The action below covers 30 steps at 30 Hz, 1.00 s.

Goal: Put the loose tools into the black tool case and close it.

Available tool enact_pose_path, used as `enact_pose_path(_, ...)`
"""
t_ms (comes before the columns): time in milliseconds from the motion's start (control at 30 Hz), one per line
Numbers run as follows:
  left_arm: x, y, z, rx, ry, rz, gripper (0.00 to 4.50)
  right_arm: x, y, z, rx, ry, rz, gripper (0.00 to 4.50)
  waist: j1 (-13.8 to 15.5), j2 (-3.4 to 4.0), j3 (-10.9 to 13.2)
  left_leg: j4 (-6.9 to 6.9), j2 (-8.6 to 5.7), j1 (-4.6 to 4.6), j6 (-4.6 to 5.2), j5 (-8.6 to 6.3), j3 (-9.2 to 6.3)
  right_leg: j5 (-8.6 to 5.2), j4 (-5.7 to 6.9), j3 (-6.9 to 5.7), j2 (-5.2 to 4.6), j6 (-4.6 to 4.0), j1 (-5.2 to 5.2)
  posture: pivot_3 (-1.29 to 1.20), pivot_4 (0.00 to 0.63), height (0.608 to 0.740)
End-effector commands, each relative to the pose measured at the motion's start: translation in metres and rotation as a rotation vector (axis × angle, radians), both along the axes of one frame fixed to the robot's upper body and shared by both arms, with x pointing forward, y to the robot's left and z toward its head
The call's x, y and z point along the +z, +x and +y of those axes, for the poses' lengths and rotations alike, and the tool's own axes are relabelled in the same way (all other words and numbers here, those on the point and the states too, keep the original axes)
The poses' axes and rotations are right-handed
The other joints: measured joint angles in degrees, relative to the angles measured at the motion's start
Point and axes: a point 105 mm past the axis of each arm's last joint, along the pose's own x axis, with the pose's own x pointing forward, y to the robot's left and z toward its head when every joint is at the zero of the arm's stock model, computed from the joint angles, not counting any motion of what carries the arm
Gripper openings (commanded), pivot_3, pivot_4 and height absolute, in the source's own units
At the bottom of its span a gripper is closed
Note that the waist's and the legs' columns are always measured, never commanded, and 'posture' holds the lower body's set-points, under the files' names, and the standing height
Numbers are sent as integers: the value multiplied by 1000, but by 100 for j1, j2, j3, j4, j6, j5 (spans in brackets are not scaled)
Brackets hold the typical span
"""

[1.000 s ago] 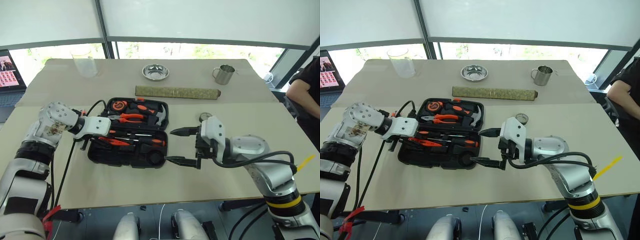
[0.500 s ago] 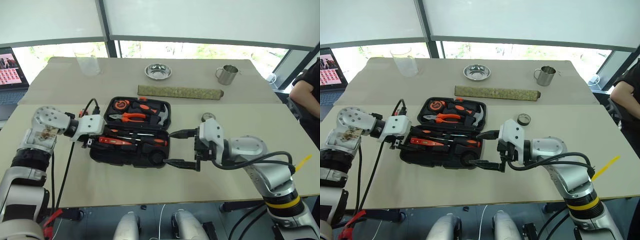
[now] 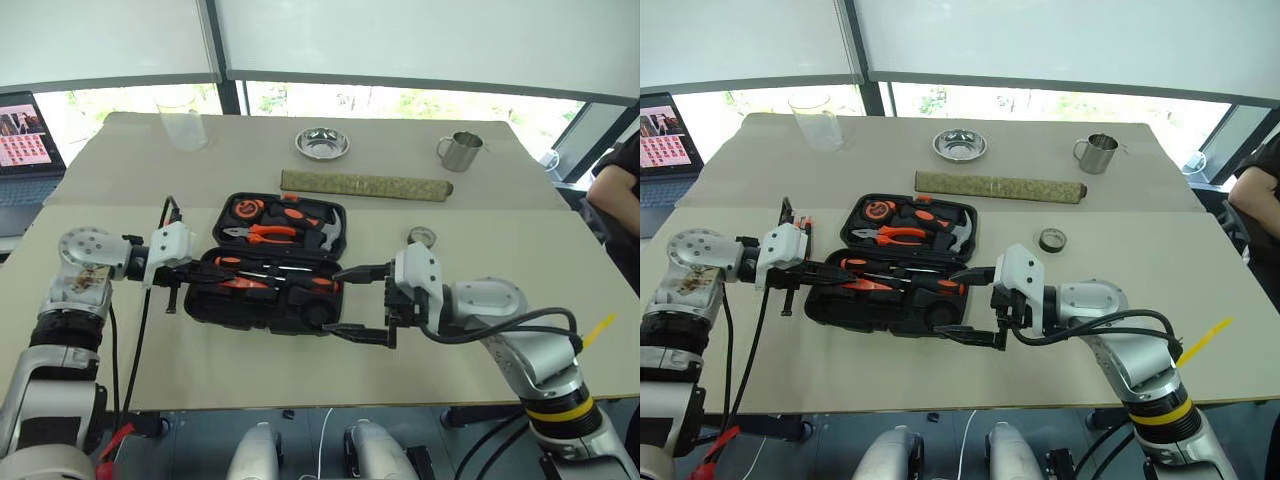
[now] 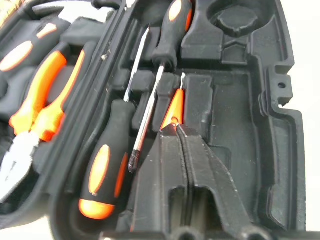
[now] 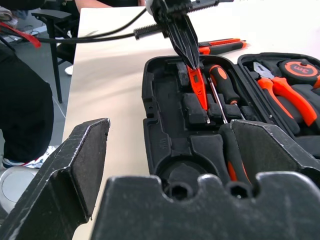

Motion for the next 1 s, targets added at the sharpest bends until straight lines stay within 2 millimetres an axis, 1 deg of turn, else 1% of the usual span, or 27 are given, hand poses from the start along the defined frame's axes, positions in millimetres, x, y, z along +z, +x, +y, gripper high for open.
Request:
enact_pose_path(33, -2, 4, 1, 13, 35, -33, 31, 11, -4, 0, 11, 30, -51, 4500, -2, 0, 0, 0, 0, 0, 0, 0, 1, 0, 0, 0, 0, 0, 0, 0, 150, 740)
enact_pose_path(167, -16, 10, 0, 60, 32, -5, 31, 10, -4, 0, 4, 38, -48, 4500, -2, 0, 0, -1, 0, 2, 0, 0, 0, 0, 0, 0, 0, 0, 0, 0, 150, 740)
enact_pose_path(267, -29, 10, 0, 72, 41, 26, 31, 10, -4, 1, 6, 43, -47, 4500, 48, 1, -1, 1, -2, 6, 0, 0, -2, 0, 1, -2, -2, 0, 7, 0, 150, 740)
enact_pose_path(433, -38, 11, 4, 119, 34, 49, 31, 10, -4, 2, 4, 49, -48, 4500, 82, 4, -3, 6, -4, 16, -2, 2, -3, 2, 2, -3, -2, 2, 19, 0, 150, 740)
enact_pose_path(533, -28, 10, 0, 109, -58, 52, 31, 9, -5, 3, 8, 50, -45, 4500, 99, 6, -4, 6, -4, 17, 0, 4, -3, 2, 5, -3, -2, 2, 20, 0, 150, 740)
enact_pose_path(633, -19, 2, -1, 47, -76, 34, 31, 8, -6, 2, 12, 50, -40, 4500, 85, 6, -4, 6, -3, 15, 1, 6, -3, 2, 4, -3, -2, 1, 17, 0, 150, 740)
enact_pose_path(733, -9, 6, 0, 54, -94, -5, 31, 8, -7, 2, 17, 51, -35, 4500, 71, 6, -4, 4, -3, 5, 1, 6, -3, 2, 2, -2, -2, 1, 8, 0, 150, 740)
enact_pose_path(833, 0, 12, -5, 61, -124, -39, 31, 8, -7, 2, 21, 53, -31, 4500, 55, 5, -3, 4, -3, 2, 1, 6, -4, 2, 1, -3, -1, 1, 7, 0, 150, 740)
enact_pose_path(1000, -5, 18, -10, 76, -113, -34, 31, 7, -7, 3, 21, 56, -27, 4500, 49, 4, -3, 4, -4, 1, 1, 6, -8, 2, -1, -5, -2, 1, 8, 0, 150, 740)
